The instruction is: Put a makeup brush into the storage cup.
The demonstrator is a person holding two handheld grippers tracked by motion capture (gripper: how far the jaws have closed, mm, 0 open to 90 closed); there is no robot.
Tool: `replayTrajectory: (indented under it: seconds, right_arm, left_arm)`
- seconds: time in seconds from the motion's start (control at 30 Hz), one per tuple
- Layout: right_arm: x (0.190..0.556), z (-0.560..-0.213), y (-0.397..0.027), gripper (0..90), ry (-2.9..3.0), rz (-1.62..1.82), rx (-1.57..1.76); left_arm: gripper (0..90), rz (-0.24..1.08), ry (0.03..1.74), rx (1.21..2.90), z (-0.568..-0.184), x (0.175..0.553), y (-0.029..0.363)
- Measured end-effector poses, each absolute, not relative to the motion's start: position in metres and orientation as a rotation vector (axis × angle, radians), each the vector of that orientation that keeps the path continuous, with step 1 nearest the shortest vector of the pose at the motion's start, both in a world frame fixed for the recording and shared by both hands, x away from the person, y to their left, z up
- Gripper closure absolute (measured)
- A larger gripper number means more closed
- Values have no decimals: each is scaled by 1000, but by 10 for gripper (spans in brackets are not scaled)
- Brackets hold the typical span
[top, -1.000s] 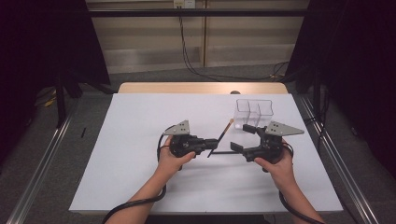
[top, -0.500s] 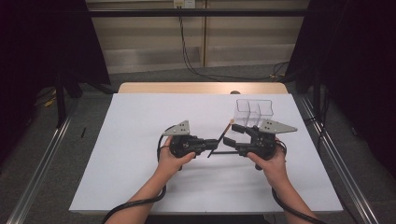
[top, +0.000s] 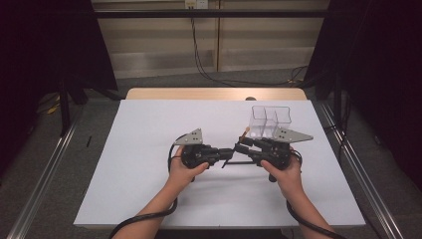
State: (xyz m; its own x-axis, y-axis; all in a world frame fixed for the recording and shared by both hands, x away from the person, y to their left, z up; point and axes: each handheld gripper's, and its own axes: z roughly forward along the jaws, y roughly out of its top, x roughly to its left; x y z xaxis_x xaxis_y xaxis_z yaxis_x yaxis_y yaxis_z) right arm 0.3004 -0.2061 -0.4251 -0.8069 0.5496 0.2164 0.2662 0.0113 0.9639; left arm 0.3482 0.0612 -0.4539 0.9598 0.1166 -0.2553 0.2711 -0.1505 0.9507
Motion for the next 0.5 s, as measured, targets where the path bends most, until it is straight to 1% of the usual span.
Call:
replayTrajectory:
  seconds: [0.33, 0.4, 0.5]
  right_arm:
    - [302, -426, -201, 810, 2058, 1939, 853]
    - [302, -425, -200, 830, 2063, 1956, 849]
    - [302, -424, -198, 834, 2065, 1956, 830]
  left_arm:
    - [841, -131, 270, 1718, -453, 346, 60]
    - [841, -135, 262, 1714, -454, 347, 59]
    - [840, -143, 263, 1701, -454, 347, 59]
